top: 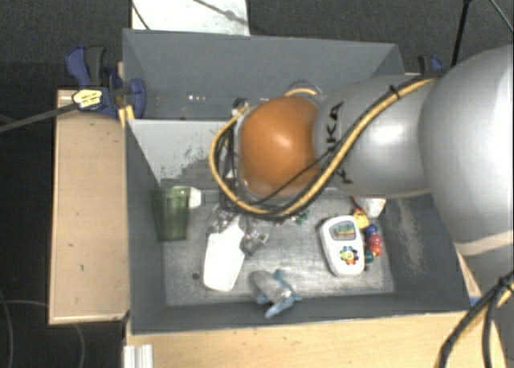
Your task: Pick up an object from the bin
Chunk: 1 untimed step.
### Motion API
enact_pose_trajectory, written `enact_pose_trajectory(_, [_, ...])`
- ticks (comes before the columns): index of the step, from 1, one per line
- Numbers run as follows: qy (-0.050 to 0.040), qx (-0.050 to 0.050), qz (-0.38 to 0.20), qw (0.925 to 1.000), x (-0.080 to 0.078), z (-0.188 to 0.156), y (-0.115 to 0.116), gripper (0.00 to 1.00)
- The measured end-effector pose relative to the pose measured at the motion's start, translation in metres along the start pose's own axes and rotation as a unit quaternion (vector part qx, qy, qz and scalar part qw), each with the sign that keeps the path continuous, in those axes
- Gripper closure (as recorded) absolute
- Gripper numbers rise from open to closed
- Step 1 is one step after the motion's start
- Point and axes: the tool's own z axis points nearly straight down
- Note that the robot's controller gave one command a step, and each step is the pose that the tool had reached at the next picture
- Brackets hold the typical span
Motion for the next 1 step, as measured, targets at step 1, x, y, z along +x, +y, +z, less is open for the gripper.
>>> enact_pose_trajectory(1, [0.0000,0.000,0.000,1.0000,0.0000,0.0000,0.0000,1.00])
